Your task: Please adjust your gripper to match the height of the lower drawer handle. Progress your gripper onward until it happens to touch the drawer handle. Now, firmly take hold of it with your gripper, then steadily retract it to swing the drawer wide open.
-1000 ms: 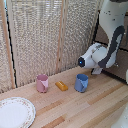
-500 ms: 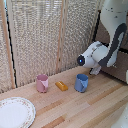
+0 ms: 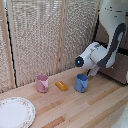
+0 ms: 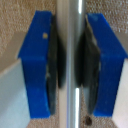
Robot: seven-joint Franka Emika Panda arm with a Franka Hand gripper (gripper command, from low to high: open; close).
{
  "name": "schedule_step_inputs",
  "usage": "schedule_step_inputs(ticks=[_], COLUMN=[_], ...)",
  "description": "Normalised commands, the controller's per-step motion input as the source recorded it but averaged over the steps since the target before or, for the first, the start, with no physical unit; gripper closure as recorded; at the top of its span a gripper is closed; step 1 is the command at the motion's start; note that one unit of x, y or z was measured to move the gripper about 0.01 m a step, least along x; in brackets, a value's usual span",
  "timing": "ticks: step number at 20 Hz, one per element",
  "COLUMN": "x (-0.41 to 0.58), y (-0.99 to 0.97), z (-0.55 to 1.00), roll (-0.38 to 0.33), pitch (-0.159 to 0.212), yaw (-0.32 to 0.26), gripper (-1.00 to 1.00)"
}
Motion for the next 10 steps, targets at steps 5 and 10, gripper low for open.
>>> schedule_step_inputs(ticks=[5,10], x=[0.240,0.215], y=[0.81,0.40], z=[-0.04,0.37], roll=[0.144,0.235], pitch=[0.014,-0.002], yaw=[0.040,0.021], gripper=[1.00,1.00])
